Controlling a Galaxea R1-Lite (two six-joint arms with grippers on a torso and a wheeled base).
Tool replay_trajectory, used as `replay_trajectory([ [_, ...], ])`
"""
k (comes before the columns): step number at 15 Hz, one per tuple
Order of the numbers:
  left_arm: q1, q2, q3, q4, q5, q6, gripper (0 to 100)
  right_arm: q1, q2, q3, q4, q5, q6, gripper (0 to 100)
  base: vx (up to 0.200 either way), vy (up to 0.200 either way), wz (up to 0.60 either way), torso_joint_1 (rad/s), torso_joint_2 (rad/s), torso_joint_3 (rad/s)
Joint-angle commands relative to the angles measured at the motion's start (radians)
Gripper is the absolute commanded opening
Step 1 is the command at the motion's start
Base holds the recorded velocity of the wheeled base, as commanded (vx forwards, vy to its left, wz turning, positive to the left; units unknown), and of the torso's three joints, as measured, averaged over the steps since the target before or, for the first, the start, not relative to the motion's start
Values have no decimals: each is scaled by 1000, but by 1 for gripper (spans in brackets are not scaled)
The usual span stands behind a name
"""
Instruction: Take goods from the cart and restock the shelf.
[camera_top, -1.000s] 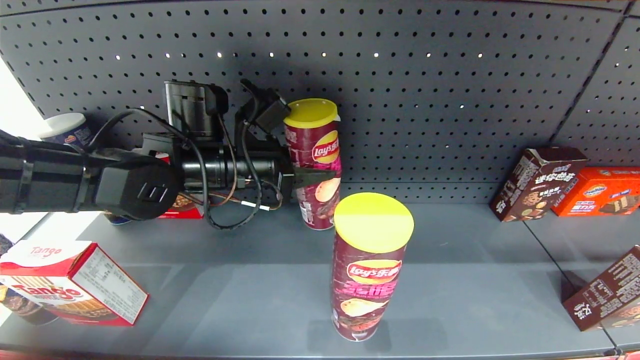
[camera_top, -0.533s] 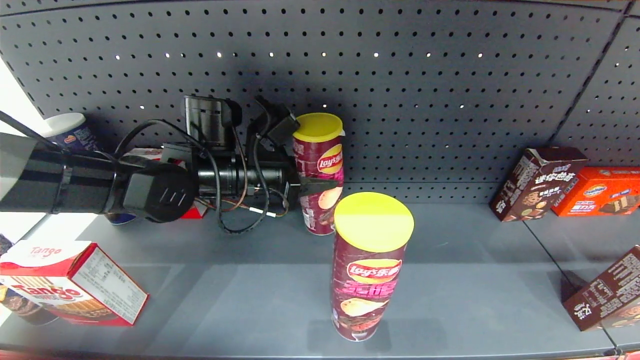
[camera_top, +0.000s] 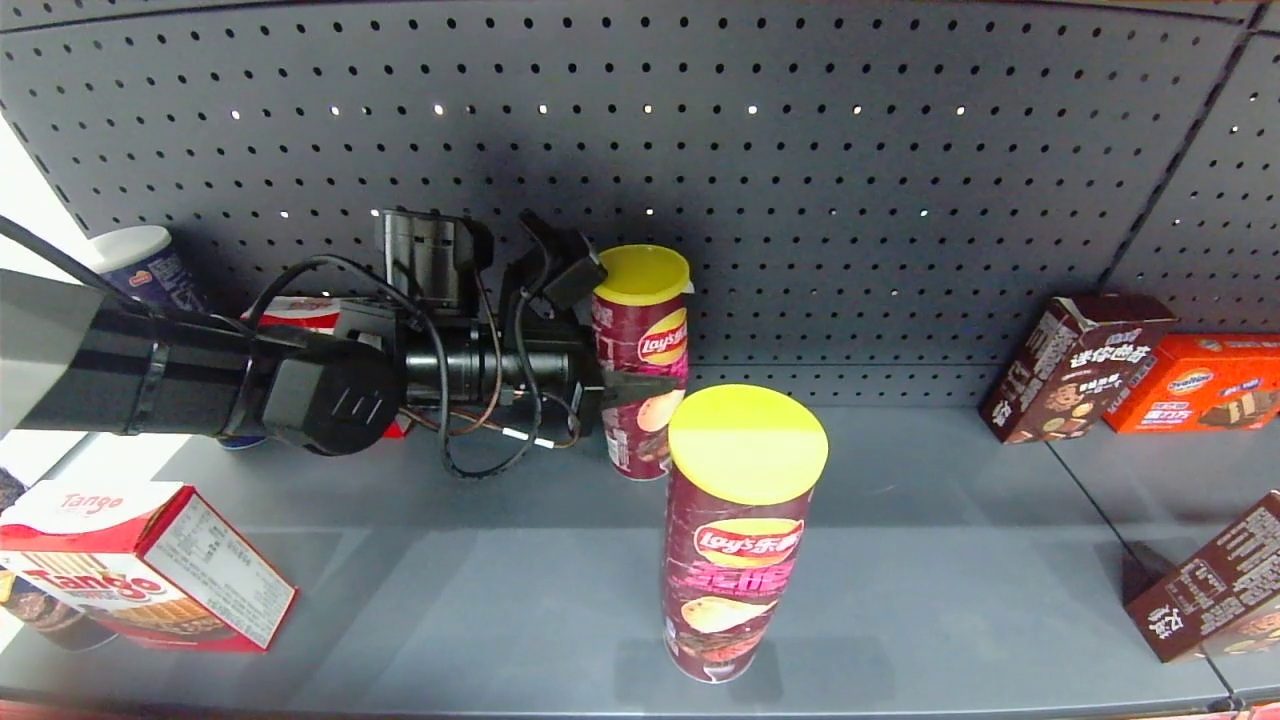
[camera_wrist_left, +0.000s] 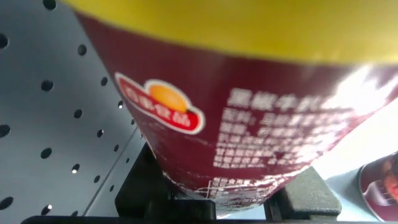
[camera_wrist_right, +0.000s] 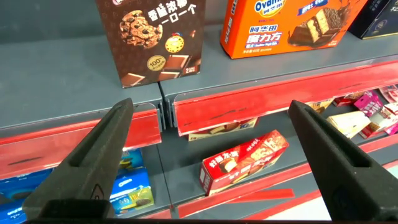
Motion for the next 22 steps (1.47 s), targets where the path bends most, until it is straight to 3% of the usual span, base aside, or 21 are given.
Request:
replay_trajectory([
  [1, 0, -1, 20, -2, 0, 16, 100, 0, 0, 0, 0, 1, 0, 100, 0, 0, 0, 0, 0, 0],
  [6, 1, -104, 170, -65, 11, 18, 100, 0, 0, 0, 1, -1, 0, 100, 0, 0, 0, 0, 0, 0],
  [11, 11, -226, 410, -251, 178, 16, 100, 0, 0, 0, 1, 1, 0, 100, 0, 0, 0, 0, 0, 0],
  [14, 11, -229, 439, -292, 289, 11, 100, 0, 0, 0, 0, -1, 0, 100, 0, 0, 0, 0, 0, 0],
  [15, 6, -226, 436, -308, 361, 4, 100, 0, 0, 0, 1, 1, 0, 100, 0, 0, 0, 0, 0, 0],
  [18, 4, -222, 428, -334, 411, 1, 100, 0, 0, 0, 1, -1, 0, 100, 0, 0, 0, 0, 0, 0],
  [20, 1, -216, 410, -335, 453, -48, 100, 0, 0, 0, 1, 1, 0, 100, 0, 0, 0, 0, 0, 0],
  [22, 1, -205, 397, -335, 476, -53, 100, 0, 0, 0, 1, -1, 0, 100, 0, 0, 0, 0, 0, 0],
])
